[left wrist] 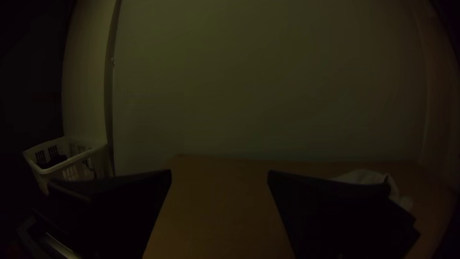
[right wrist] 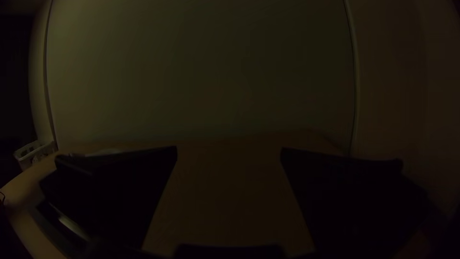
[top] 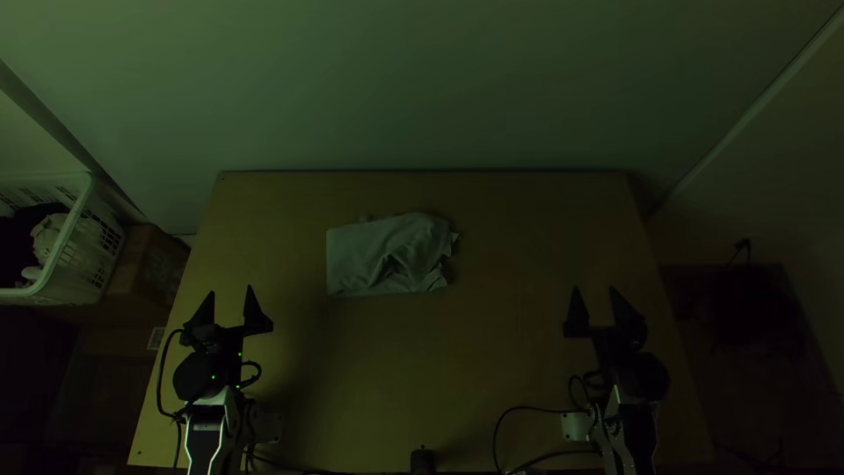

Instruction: Fold the t-shirt

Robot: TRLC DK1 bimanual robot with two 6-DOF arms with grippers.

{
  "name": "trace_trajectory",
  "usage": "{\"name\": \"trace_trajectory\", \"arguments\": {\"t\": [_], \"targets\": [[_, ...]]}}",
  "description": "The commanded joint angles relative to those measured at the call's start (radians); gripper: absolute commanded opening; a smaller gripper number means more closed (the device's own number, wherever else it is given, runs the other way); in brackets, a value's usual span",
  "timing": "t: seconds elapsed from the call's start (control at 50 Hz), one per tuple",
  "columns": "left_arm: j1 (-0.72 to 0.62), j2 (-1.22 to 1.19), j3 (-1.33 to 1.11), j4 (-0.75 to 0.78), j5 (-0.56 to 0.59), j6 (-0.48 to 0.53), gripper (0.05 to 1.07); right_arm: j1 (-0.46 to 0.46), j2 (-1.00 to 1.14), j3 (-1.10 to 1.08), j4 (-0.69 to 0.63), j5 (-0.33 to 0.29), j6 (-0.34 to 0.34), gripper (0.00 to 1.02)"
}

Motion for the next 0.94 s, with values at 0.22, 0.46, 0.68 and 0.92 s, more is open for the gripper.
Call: {"name": "trace_trajectory", "arguments": {"t": [0.22, 0.46, 0.68, 0.92], "targets": [[0.018, -0.004, -0.046, 0.004, 0.016, -0.031, 1.02, 0.007, -0.002, -0.014, -0.020, 0.013, 0.023, 0.99], [0.018, -0.004, -0.046, 0.006, 0.020, -0.031, 1.02, 0.008, -0.002, -0.014, -0.020, 0.013, 0.023, 0.99], [0.018, -0.004, -0.047, 0.006, 0.020, -0.031, 1.02, 0.008, -0.002, -0.014, -0.020, 0.013, 0.023, 0.99], [0.018, -0.004, -0.046, 0.006, 0.020, -0.031, 1.02, 0.008, -0.002, -0.014, -0.020, 0.013, 0.023, 0.99]]}}
